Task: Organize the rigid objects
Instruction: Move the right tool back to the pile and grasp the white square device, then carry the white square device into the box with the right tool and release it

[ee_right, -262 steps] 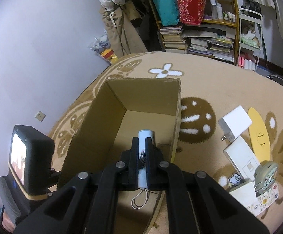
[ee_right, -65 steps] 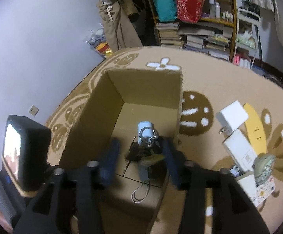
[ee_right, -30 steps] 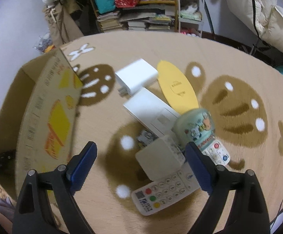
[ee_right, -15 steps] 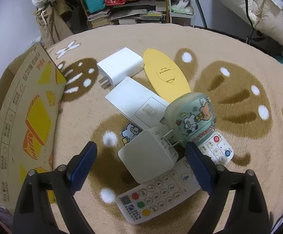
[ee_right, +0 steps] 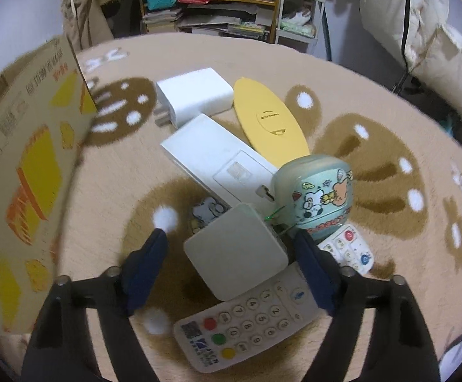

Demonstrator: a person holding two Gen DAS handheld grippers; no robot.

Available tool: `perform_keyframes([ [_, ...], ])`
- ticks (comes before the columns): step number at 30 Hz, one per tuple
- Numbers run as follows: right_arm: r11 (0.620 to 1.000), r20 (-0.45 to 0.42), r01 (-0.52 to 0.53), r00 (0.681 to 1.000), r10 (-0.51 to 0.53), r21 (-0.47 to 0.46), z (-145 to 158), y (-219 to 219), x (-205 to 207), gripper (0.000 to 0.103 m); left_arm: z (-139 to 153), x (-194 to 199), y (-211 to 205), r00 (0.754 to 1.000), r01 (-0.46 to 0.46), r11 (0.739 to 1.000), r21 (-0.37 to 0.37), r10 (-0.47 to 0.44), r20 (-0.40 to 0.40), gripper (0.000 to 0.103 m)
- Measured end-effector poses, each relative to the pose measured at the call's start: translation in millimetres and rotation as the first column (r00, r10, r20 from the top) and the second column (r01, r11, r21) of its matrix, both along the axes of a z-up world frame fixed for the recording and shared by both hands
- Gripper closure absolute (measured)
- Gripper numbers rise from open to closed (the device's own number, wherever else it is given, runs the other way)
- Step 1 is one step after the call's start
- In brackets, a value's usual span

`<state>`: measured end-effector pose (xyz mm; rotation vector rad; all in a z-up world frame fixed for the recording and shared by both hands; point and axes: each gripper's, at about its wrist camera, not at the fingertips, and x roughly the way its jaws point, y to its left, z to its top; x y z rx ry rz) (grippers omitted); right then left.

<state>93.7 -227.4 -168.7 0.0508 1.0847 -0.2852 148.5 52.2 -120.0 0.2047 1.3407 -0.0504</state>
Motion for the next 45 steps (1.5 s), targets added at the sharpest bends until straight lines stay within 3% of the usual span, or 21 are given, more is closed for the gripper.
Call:
perform_keyframes([
  [3,0.999,-0.027,0.000,1.000,-0.001,-0.049,-5.3,3.8,1.1,0.035,0.1,0.2,-0.2,1.000,0.000,1.000,-0.001,0.000,0.000,0.089],
  [18,1.000,0.002,-0.012,1.000,0.012,0.027,1.9,3.3,2.5,0.037,0.4,-0.1,-0.5,1.000,-0.001,1.000,-0.001,0.001,0.000,0.089],
  [35,0.988,0.132,-0.109,0.987,0.094,0.113,47.3,38.8,1.5,0.037,0.3,-0.9,-1.5,1.000,0.001,1.000,0.006,-0.001,0.000,0.089],
  [45,0.967,0.239,-0.203,0.957,0.163,0.153,86.9,66.0,5.8,0.037,-1.1,-1.4,-3.6,1.000,0.005,1.000,0.015,-0.005,0.001,0.089],
])
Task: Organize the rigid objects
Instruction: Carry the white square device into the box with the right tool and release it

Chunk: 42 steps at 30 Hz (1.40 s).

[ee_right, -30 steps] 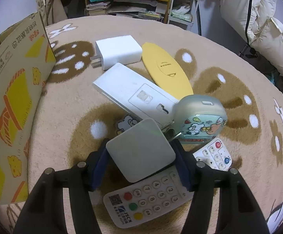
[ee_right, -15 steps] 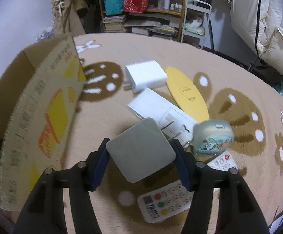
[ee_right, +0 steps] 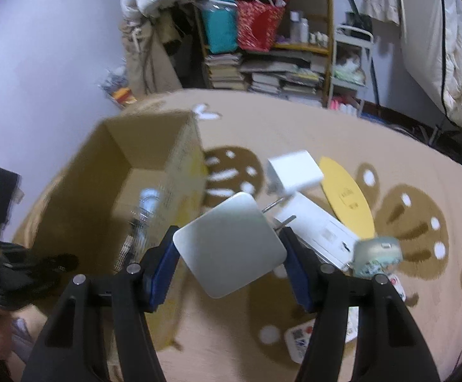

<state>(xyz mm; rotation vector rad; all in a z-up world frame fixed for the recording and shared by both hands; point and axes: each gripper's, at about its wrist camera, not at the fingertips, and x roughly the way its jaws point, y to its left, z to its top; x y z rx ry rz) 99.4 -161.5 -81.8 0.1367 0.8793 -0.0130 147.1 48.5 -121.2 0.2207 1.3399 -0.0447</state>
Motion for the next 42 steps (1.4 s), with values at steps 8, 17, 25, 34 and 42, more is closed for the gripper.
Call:
perform_keyframes([
  [8,0.997,0.056,-0.071,0.996,0.070,0.010,21.9,21.5,8.2,0.037,0.7,0.5,0.6,1.000,-0.002,1.000,-0.004,0.002,-0.001,0.089],
  [17,0.990,0.067,-0.140,0.988,0.139,0.008,27.5,44.8,13.9,0.037,1.2,0.7,2.0,1.000,-0.005,1.000,-0.009,0.005,-0.003,0.089],
  [25,0.984,0.047,-0.176,0.983,0.176,0.015,22.8,57.1,22.2,0.037,1.4,1.9,3.4,1.000,-0.005,1.000,-0.012,0.005,-0.004,0.089],
  [34,0.982,0.019,-0.188,0.982,0.187,0.028,11.6,64.4,26.2,0.037,1.0,1.8,3.7,1.000,-0.005,1.000,-0.014,0.005,-0.003,0.089],
  [42,0.985,0.021,-0.171,0.985,0.171,0.034,11.2,66.1,28.0,0.036,0.8,2.0,5.5,1.000,-0.005,1.000,-0.019,0.005,-0.005,0.089],
])
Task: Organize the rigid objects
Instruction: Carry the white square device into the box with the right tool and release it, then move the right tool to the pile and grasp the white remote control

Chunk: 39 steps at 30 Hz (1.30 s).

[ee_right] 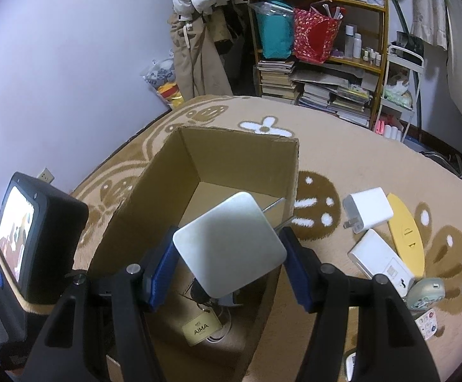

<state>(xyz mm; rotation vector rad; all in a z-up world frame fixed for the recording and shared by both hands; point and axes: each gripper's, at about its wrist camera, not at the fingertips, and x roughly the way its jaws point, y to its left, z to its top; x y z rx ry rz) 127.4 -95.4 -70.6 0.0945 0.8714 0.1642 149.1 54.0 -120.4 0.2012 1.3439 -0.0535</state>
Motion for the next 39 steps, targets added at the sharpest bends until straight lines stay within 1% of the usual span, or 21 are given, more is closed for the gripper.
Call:
perform_keyframes([
  [5,1.000,0.005,0.007,1.000,-0.007,0.000,-0.7,1.6,1.5,0.036,0.2,-0.3,0.3,1.000,-0.001,1.000,-0.005,0.001,-0.001,0.089],
  [10,1.000,-0.008,0.005,1.000,-0.005,0.008,-2.5,3.1,4.8,0.036,0.2,-0.3,0.4,1.000,-0.001,1.000,-0.005,0.001,-0.001,0.089],
  [13,1.000,0.004,0.010,1.000,-0.010,0.008,-1.8,3.5,4.5,0.036,0.1,-0.3,0.9,1.000,-0.003,1.000,-0.009,0.003,-0.003,0.089],
  [16,1.000,-0.014,0.008,1.000,-0.008,0.006,-1.5,2.8,4.1,0.035,-0.9,-0.2,1.7,1.000,-0.006,1.000,-0.014,0.006,-0.005,0.088],
  [17,1.000,-0.017,0.009,1.000,-0.009,0.005,-0.5,2.7,3.6,0.033,-0.7,-0.1,1.9,1.000,-0.006,1.000,-0.015,0.006,-0.004,0.088],
  [20,1.000,-0.006,0.019,1.000,-0.019,-0.002,5.3,1.3,-0.6,0.019,-0.6,0.2,2.7,1.000,-0.006,1.000,-0.016,0.006,-0.006,0.088],
  [21,1.000,0.005,0.028,1.000,-0.028,-0.002,8.3,-0.5,-3.1,0.018,-0.7,0.3,3.3,1.000,-0.006,1.000,-0.017,0.006,-0.006,0.088],
  [25,0.998,0.013,0.059,0.998,-0.059,0.010,15.9,-12.7,-10.7,0.015,-0.6,0.3,2.8,1.000,-0.004,1.000,-0.014,0.003,-0.004,0.088],
  [27,0.996,0.019,0.085,0.996,-0.085,-0.001,18.3,-20.9,-14.5,0.012,-0.6,0.0,2.5,1.000,-0.002,1.000,-0.011,0.002,-0.003,0.088],
  [30,0.989,0.031,0.141,0.990,-0.140,-0.051,18.6,-37.1,-23.3,0.008,-0.7,-0.3,2.6,1.000,-0.002,1.000,-0.011,0.002,-0.004,0.088],
  [32,0.982,0.038,0.161,0.987,-0.158,-0.095,15.9,-48.3,-29.8,0.007,-0.7,-0.2,2.5,1.000,-0.002,1.000,-0.011,0.002,-0.004,0.088],
  [36,0.969,-0.020,0.212,0.976,-0.216,-0.129,0.1,-72.8,-33.4,0.007,-0.8,0.0,2.5,1.000,-0.002,1.000,-0.009,0.002,-0.003,0.088],
  [39,0.956,-0.077,0.255,0.960,-0.268,-0.145,-18.3,-93.3,-37.6,0.007,-0.7,-0.2,1.7,1.000,0.000,1.000,-0.006,0.000,-0.002,0.088],
])
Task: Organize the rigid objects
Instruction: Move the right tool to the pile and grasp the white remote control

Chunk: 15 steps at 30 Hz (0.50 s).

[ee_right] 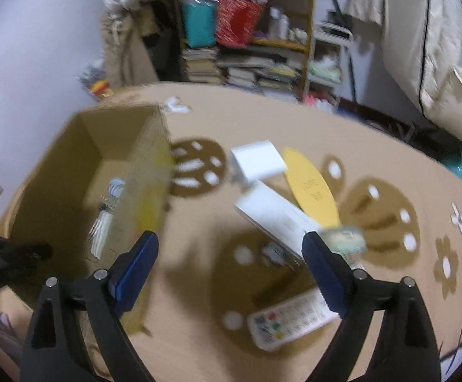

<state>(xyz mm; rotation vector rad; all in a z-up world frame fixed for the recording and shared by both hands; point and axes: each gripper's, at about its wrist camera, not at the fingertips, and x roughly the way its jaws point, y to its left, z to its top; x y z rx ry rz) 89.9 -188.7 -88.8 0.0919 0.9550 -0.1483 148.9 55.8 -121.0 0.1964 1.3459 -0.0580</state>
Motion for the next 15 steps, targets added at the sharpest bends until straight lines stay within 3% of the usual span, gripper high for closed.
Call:
perform_keyframes([
  [8,0.988,-0.121,0.153,0.981,-0.153,-0.006,-41.2,-47.4,-15.1,0.007,0.5,-0.6,-1.1,1.000,0.002,1.000,0.006,-0.003,0.002,0.088],
  [15,0.957,-0.200,0.291,0.936,-0.289,-0.022,-65.1,-77.7,-25.2,0.007,1.1,-0.7,-1.8,1.000,0.002,1.000,0.006,-0.002,0.000,0.088],
])
